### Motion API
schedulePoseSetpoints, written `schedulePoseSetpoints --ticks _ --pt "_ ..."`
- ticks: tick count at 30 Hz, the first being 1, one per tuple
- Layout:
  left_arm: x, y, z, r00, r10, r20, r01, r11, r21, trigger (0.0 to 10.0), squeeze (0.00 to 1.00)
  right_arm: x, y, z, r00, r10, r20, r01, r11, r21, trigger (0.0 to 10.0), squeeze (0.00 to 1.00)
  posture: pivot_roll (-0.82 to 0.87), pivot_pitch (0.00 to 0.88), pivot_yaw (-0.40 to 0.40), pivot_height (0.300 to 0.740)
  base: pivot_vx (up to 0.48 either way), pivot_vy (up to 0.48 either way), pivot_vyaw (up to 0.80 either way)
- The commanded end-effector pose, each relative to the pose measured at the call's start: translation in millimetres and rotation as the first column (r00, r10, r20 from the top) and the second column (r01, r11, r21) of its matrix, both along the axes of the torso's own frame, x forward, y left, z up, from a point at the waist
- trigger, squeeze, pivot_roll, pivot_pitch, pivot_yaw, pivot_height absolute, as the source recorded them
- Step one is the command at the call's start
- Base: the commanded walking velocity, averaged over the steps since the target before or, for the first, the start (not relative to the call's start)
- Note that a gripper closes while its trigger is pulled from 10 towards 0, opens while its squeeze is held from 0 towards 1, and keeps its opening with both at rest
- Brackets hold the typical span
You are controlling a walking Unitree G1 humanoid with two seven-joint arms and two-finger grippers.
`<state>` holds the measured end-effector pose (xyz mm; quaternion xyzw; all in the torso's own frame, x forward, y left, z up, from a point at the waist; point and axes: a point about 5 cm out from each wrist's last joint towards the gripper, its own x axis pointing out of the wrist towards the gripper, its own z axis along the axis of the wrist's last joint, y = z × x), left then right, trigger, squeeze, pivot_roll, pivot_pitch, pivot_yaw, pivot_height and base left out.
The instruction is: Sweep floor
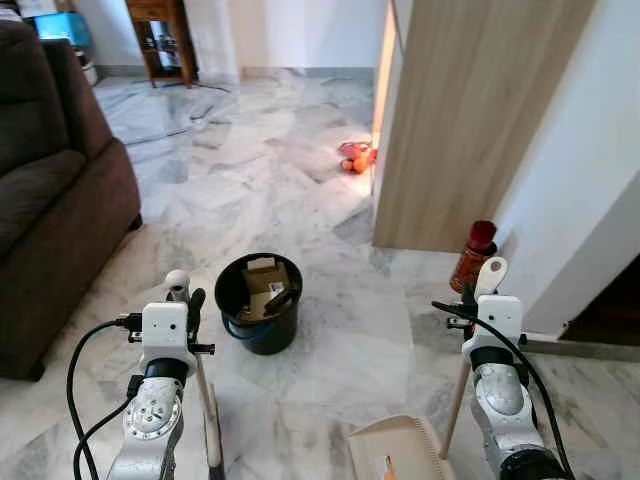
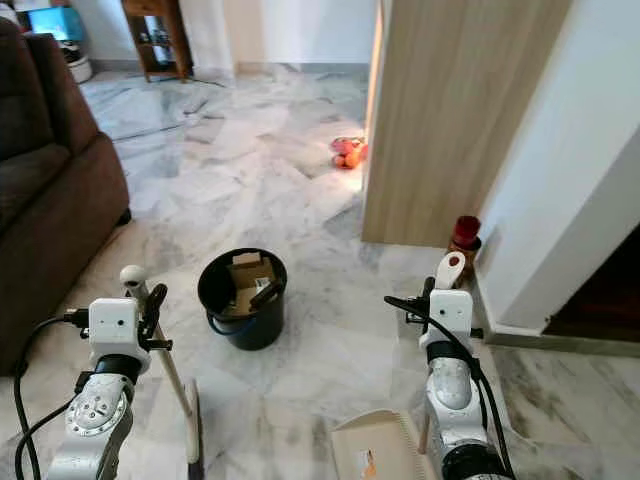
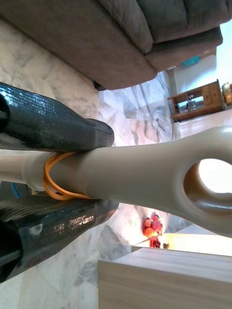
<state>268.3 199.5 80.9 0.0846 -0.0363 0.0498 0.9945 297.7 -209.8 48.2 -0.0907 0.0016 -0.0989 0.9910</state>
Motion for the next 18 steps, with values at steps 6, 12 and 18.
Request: schedulePoseSetpoints --ticks 6,12,18 --pt "5.4 -1.3 5.5 1.0 -0.013 0.015 0.013 1.0 0.019 10.0 0.0 4.3 -0.5 4.6 1.0 -0.003 0.014 0.003 1.0 0.003 10.0 0.0 0.15 0.0 0.018 0.74 0.0 -0.092 -0.8" --pt "7.1 -3.5 6.3 0.999 -0.029 0.016 0.028 0.999 0.035 10.0 0.0 4.7 -0.7 4.6 1.0 -0.006 0.013 0.006 1.0 0.002 10.0 0.0 0.15 0.0 0.02 0.74 0.0 -0.079 -0.8" --pt "7.8 -3.6 6.5 0.999 -0.031 0.02 0.031 0.999 0.025 10.0 0.0 4.8 -0.7 4.6 1.0 -0.007 0.014 0.007 1.0 0.002 10.0 0.0 0.15 0.0 0.022 0.74 0.0 -0.157 -0.8"
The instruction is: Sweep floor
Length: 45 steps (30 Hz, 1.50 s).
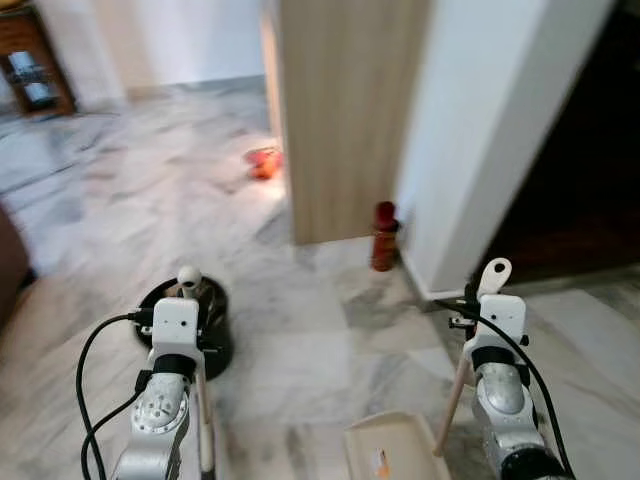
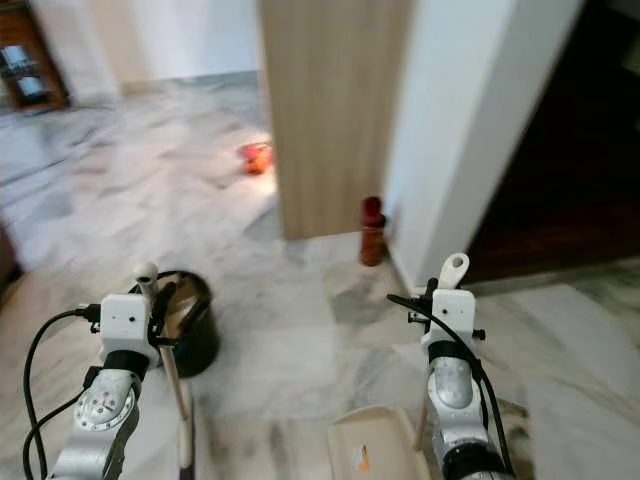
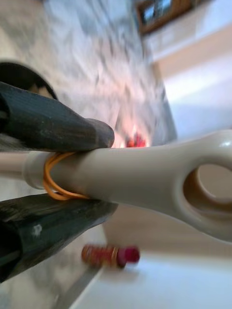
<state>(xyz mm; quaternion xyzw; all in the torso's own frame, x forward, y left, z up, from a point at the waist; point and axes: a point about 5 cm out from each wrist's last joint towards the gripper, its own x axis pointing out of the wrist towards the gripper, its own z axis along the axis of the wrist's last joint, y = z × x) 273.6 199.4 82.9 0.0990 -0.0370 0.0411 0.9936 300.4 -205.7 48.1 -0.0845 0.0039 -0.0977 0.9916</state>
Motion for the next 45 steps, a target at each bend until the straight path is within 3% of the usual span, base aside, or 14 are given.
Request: schedulePoseSetpoints --ticks 1,34,45 --pt "2.8 -3.3 5.0 1.0 -0.017 0.024 0.017 1.0 -0.004 10.0 0.0 2.1 -4.6 4.5 1.0 -0.009 0.016 0.009 1.0 -0.01 10.0 0.0 0.15 0.0 0.023 0.74 0.0 0.0 -0.8" --pt "4.6 -4.3 4.0 1.0 -0.007 0.025 0.007 1.0 0.002 10.0 0.0 1.7 -4.0 2.3 1.0 -0.007 0.007 0.007 1.0 0.012 10.0 0.0 0.14 0.0 0.011 0.74 0.0 0.0 -0.8" --pt "5.5 -3.6 4.8 1.0 -0.006 0.027 0.006 1.0 -0.003 10.0 0.0 2.1 -3.0 2.7 1.0 -0.008 0.009 0.008 1.0 0.012 10.0 0.0 0.14 0.0 0.017 0.74 0.0 -0.225 -0.8"
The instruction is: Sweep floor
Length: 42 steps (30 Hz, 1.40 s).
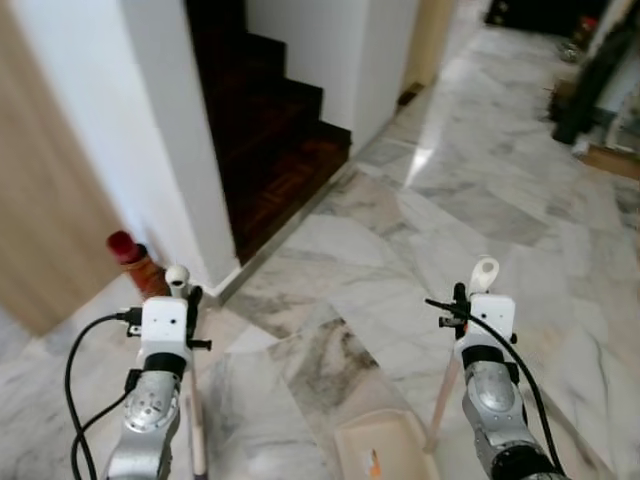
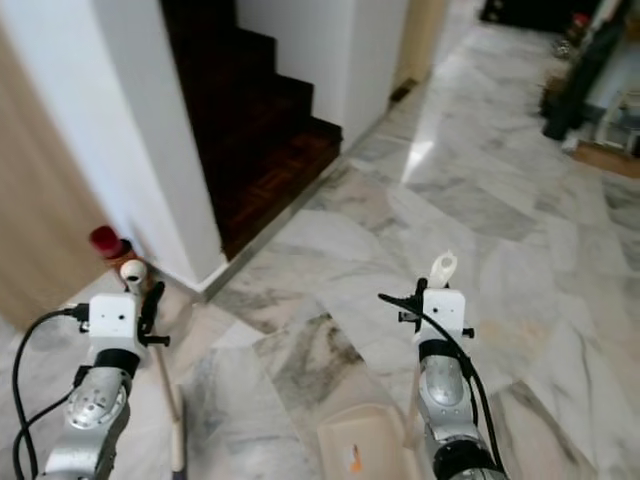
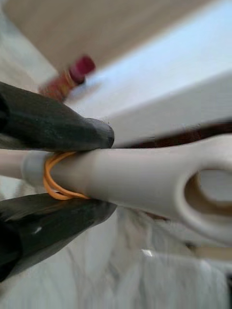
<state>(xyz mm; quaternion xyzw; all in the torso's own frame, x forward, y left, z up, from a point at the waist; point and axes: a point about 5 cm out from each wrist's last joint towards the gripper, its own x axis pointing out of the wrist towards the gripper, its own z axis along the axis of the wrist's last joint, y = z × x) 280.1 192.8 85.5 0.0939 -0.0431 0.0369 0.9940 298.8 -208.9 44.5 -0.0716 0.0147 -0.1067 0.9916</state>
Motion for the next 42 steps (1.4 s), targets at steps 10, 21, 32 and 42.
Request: schedulePoseSetpoints --ticks 10,21,32,42 --pt "-0.5 3.8 3.1 1.0 0.006 0.019 -0.006 1.0 0.006 10.0 0.0 4.1 -0.5 6.7 1.0 0.009 0.027 -0.009 1.0 -0.018 10.0 0.0 0.13 0.0 0.016 0.74 0.0 0.0 -0.8" --pt "-0.4 4.4 3.4 1.0 0.005 0.02 -0.005 1.0 0.004 10.0 0.0 3.2 -1.0 6.4 1.0 0.005 0.029 -0.004 1.0 -0.019 10.0 0.0 0.13 0.0 0.019 0.74 0.0 0.0 -0.8" --pt "-1.1 3.3 3.5 1.0 -0.004 0.027 0.005 1.0 -0.021 10.0 0.0 3.3 -1.7 6.5 1.0 0.008 0.027 -0.008 1.0 -0.025 10.0 0.0 0.13 0.0 0.013 0.74 0.0 0.0 -0.8" --pt "-0.4 3.5 3.1 1.0 0.0 0.017 0.001 1.0 -0.027 10.0 0.0 3.6 0.7 8.3 0.999 0.023 0.042 -0.022 0.999 -0.042 10.0 0.0 0.13 0.0 0.012 0.74 0.055 0.0 -0.24"
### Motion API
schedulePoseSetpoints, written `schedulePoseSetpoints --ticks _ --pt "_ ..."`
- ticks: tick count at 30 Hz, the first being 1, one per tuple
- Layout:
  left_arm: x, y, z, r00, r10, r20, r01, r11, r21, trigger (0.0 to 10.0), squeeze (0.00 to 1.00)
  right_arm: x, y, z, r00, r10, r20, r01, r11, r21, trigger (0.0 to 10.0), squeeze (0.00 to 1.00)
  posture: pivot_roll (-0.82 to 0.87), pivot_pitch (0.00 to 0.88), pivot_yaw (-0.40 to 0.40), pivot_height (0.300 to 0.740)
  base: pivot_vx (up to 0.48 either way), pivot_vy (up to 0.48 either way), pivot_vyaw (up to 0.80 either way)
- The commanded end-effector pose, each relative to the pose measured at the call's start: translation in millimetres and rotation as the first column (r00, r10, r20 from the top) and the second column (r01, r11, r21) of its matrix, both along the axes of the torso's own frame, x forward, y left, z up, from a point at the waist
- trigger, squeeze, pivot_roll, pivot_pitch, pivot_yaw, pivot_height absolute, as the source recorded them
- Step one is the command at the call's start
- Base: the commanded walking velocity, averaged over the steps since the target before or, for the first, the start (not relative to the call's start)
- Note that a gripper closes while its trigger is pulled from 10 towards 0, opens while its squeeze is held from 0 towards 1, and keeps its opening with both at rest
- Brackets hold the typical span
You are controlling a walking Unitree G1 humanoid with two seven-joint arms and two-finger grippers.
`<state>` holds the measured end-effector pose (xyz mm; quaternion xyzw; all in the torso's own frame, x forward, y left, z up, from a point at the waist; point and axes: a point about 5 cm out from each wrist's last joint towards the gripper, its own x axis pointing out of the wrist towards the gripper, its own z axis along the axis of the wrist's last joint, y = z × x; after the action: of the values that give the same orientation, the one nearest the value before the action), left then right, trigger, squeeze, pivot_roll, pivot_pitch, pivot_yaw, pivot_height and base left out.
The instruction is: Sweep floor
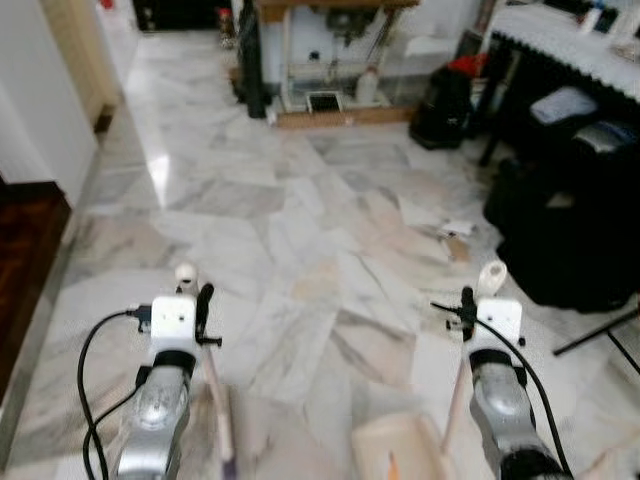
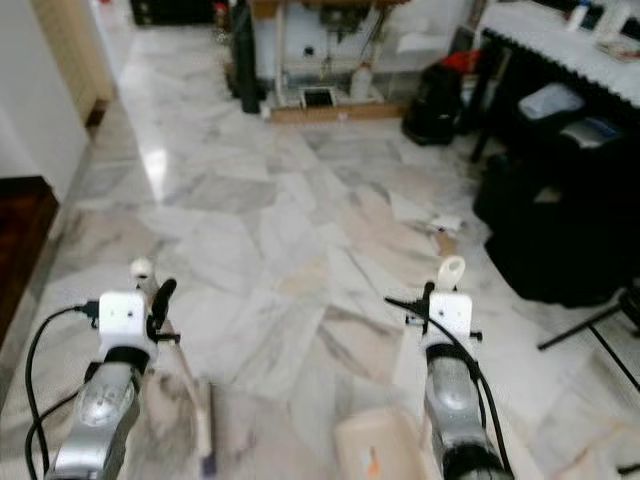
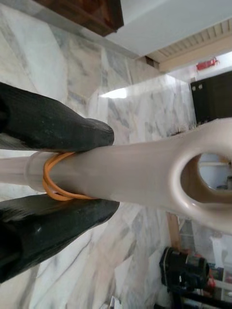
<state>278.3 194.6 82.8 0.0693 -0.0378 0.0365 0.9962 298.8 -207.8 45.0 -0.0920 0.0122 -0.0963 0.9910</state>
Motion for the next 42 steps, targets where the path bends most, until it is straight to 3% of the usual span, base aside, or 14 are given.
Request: schedulePoseSetpoints --ticks 1,42 --pt "1.4 1.8 5.8 1.0 0.002 0.025 -0.003 1.0 0.024 10.0 0.0 3.7 -0.3 7.9 0.999 0.002 0.043 -0.002 1.0 -0.001 10.0 0.0 0.13 0.0 0.012 0.74 0.304 0.0 0.0" --pt "1.4 1.3 4.9 1.0 0.004 0.021 -0.004 1.0 0.023 10.0 0.0 3.1 5.8 7.9 0.997 0.051 0.052 -0.051 0.999 -0.007 10.0 0.0 0.13 0.0 0.012 0.74 0.332 0.0 0.09"
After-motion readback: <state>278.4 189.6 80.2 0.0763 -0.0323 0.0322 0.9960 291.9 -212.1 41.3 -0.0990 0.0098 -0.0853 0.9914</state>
